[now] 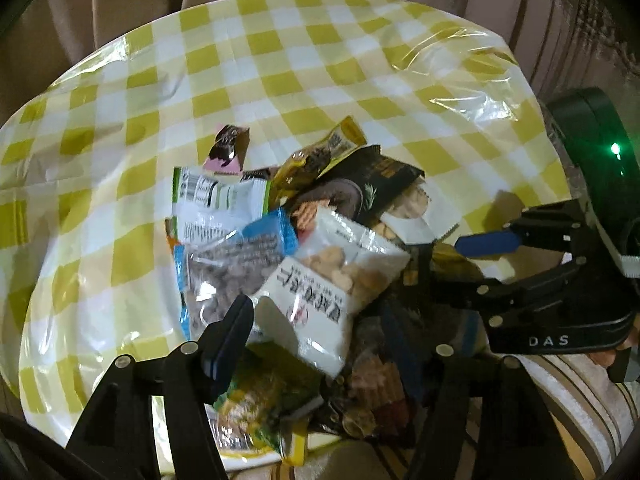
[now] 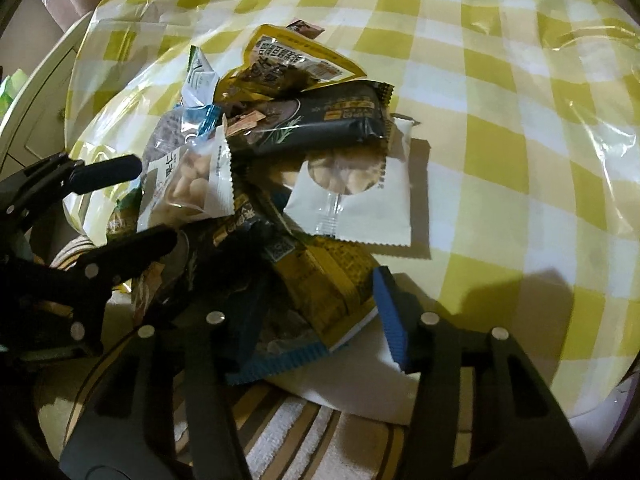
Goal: Organize snacks
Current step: 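Grasp the white nut packet with the left tool while the right tool grasps a yellow packet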
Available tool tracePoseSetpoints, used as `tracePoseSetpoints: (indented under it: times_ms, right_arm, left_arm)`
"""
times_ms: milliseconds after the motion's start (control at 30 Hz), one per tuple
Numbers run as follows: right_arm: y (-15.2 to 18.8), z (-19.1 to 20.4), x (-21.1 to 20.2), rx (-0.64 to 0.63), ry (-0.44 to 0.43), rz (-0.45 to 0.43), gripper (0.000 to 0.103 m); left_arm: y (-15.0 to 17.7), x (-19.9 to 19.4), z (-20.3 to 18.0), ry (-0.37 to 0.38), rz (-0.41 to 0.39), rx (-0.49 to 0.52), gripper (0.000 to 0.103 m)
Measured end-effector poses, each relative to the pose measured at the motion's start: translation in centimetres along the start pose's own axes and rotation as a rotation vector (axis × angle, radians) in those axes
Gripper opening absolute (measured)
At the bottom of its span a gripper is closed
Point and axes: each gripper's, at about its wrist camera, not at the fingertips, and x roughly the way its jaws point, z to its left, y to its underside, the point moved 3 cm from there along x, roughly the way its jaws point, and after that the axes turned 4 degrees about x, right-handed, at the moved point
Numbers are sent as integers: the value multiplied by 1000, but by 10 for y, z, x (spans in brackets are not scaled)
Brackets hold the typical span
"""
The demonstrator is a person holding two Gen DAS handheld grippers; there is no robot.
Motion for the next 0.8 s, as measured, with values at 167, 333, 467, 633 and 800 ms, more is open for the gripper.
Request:
tracePoseSetpoints:
  times_ms: [167, 333, 467, 633, 800]
  right_arm:
    - [5, -6, -7, 7, -16, -5, 46]
    - [12, -10, -17, 14, -29, -13, 41]
    - [18, -10, -25, 20, -44, -22, 36]
    - [26, -11, -35, 35, -57, -35, 28]
    - [30, -13, -38, 48, -63, -34, 26]
  left_arm:
    - [-2, 11, 2, 57, 34, 6, 43]
    - [1, 8, -2, 78, 33, 4, 28]
    - [2, 2, -2, 104, 20, -16, 15]
    - [5, -2, 0, 118, 15, -34, 13]
    - [1, -16, -8, 149, -42, -4, 34]
